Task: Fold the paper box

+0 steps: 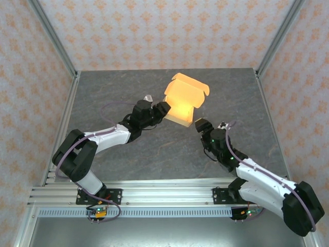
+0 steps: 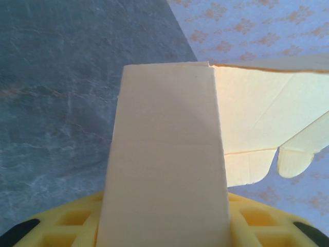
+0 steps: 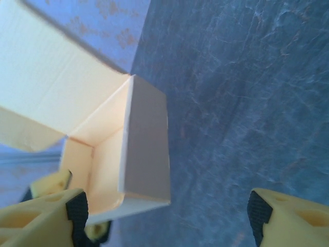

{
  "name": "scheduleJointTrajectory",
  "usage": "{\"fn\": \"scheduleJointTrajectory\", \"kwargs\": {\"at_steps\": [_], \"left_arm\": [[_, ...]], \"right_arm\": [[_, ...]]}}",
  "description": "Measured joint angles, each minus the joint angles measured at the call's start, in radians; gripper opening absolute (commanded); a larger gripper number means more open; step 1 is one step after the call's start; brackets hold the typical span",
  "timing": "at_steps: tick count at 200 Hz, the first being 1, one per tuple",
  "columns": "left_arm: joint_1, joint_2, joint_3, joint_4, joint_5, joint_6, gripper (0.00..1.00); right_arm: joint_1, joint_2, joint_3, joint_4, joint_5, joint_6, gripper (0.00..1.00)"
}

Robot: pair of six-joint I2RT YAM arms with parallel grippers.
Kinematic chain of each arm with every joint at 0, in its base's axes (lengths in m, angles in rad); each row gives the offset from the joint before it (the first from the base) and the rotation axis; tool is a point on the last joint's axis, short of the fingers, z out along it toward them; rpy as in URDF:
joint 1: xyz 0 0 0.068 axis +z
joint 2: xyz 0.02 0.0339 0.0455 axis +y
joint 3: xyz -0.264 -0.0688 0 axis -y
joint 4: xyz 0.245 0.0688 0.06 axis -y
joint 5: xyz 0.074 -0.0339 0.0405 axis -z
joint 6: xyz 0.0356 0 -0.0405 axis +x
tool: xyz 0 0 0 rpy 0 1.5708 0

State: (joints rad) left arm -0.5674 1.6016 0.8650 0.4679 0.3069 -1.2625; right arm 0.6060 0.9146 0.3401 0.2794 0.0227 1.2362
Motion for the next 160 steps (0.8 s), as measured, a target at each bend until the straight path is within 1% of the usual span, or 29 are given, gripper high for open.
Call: {"fn": "scheduleJointTrajectory", "kwargs": {"at_steps": [13, 42, 66, 83, 116, 160], "left_arm": [[0.000, 0.000, -0.002, 0.025, 0.008, -0.047, 0.37], [-0.001, 0.000, -0.003, 0.048, 0.022, -0.115, 0.37], [-0.001, -0.001, -0.009, 0.064, 0.025, -0.158, 0.38], [-0.002, -0.007, -0.017, 0.067, 0.025, -0.180, 0.38], [-0.003, -0.025, -0.025, 0.071, 0.025, -0.208, 0.38], [-0.003, -0.027, -0.041, 0.084, 0.025, -0.253, 0.38]], "right_arm": [[-0.020, 0.046, -0.002, 0.084, -0.013, 0.079, 0.85], [-0.060, 0.177, 0.008, 0.248, -0.076, 0.200, 0.86], [-0.068, 0.300, 0.032, 0.377, -0.113, 0.270, 0.85], [-0.068, 0.356, 0.050, 0.449, -0.130, 0.299, 0.83], [-0.069, 0.375, 0.082, 0.503, -0.143, 0.318, 0.76], [-0.071, 0.375, 0.086, 0.522, -0.123, 0.324, 0.79]]}}
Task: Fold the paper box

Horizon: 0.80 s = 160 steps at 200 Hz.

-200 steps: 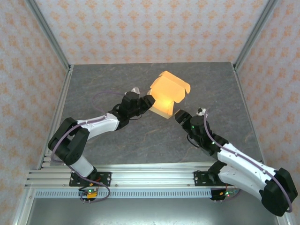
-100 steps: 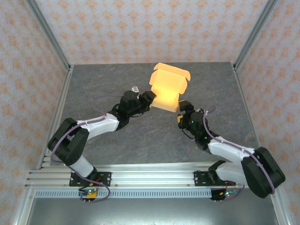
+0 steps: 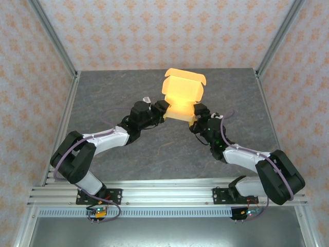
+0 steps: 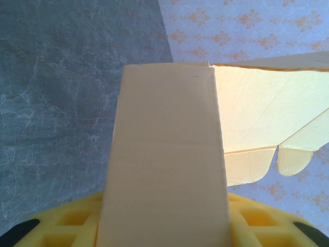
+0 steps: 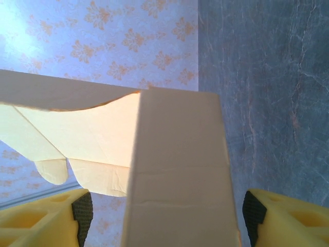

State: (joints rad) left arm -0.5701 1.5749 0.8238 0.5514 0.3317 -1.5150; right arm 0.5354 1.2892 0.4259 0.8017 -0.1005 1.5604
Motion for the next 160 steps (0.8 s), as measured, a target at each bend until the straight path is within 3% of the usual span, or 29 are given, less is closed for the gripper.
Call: {"fn": "scheduleJointTrajectory", "kwargs": {"at_steps": [46, 65, 84, 160], "left_arm": [[0.000, -0.007, -0.004, 0.000, 0.000, -0.014, 0.39], [0.000, -0.019, -0.008, -0.001, -0.003, -0.014, 0.39], [-0.001, -0.029, -0.009, 0.000, -0.005, -0.014, 0.39], [-0.013, -0.039, -0.013, 0.000, -0.033, -0.031, 0.40]], "right_arm": [[-0.018, -0.006, 0.000, -0.003, 0.019, -0.010, 0.73], [-0.019, -0.016, 0.000, -0.014, 0.028, -0.021, 0.65], [-0.022, -0.021, 0.000, -0.020, 0.030, -0.032, 0.49], [-0.024, -0.024, 0.022, -0.053, 0.025, -0.080, 0.47]]}}
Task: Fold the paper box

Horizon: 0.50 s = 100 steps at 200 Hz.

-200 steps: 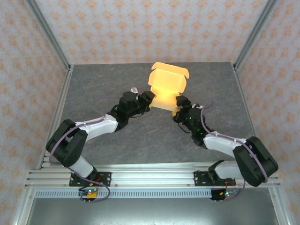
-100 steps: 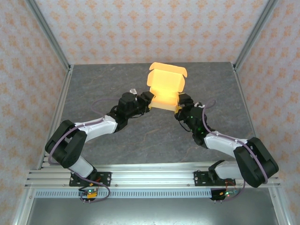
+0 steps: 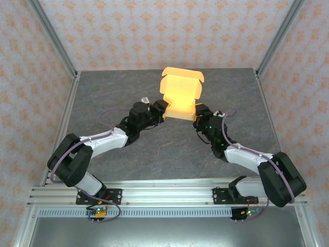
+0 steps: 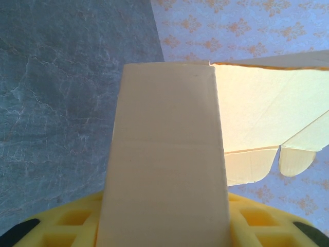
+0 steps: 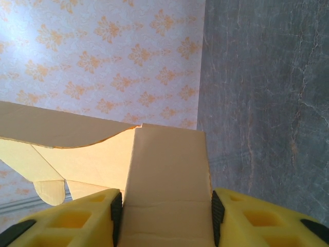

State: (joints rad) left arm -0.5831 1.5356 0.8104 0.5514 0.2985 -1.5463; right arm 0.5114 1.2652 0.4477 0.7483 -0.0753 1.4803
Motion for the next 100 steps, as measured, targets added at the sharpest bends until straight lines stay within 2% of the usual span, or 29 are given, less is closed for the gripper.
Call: {"fn": "scheduleJointTrajectory", "kwargs": {"at_steps": [38, 72, 100], "left_arm": [[0.000, 0.000, 0.000, 0.000, -0.002, -0.001, 0.40], [0.000, 0.000, 0.000, -0.002, -0.008, 0.000, 0.40], [-0.004, 0.001, -0.001, -0.013, -0.024, 0.000, 0.40]], "right_arm": [[-0.002, 0.000, 0.002, -0.005, -0.005, -0.020, 0.40], [-0.003, 0.011, 0.002, -0.007, -0.011, -0.042, 0.39], [-0.007, 0.041, 0.012, -0.003, -0.016, -0.043, 0.47]]}}
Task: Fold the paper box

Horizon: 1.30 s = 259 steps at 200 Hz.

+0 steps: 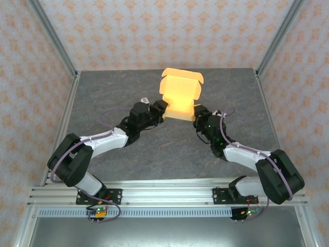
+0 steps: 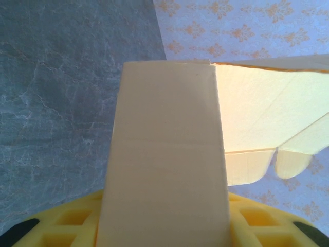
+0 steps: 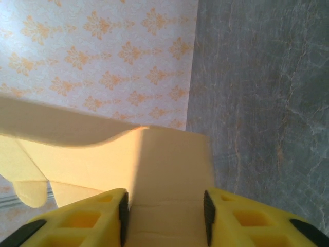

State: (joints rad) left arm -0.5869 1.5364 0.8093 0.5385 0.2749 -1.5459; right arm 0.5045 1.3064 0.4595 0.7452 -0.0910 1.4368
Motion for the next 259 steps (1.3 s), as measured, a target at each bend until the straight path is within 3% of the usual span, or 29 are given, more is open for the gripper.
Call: {"fn": "scheduleJointTrajectory", "kwargs": {"at_steps": [95, 164, 180, 202, 222, 234, 259], "left_arm": [[-0.003, 0.006, -0.016, 0.006, -0.023, -0.037, 0.40], [-0.007, 0.006, -0.019, 0.008, -0.039, -0.047, 0.42], [-0.007, 0.007, -0.019, 0.008, -0.041, -0.045, 0.51], [-0.014, 0.007, -0.020, 0.014, -0.027, -0.045, 0.77], [-0.027, 0.007, -0.029, 0.012, -0.018, -0.029, 0.93], [-0.029, 0.006, -0.037, -0.003, -0.013, -0.017, 0.99], [-0.024, -0.027, -0.075, -0.077, -0.014, 0.031, 1.00]], "right_arm": [[-0.003, 0.052, 0.027, 0.006, -0.015, 0.008, 0.52], [-0.004, 0.075, 0.036, 0.011, -0.029, 0.026, 0.37], [-0.004, 0.079, 0.037, 0.011, -0.029, 0.026, 0.37], [-0.003, 0.084, 0.038, 0.010, -0.037, 0.016, 0.37], [-0.002, 0.085, 0.039, -0.011, -0.041, -0.022, 0.37], [-0.002, 0.085, 0.047, -0.048, -0.041, -0.060, 0.37], [-0.004, 0.084, 0.065, -0.121, -0.046, -0.156, 0.37]]}}
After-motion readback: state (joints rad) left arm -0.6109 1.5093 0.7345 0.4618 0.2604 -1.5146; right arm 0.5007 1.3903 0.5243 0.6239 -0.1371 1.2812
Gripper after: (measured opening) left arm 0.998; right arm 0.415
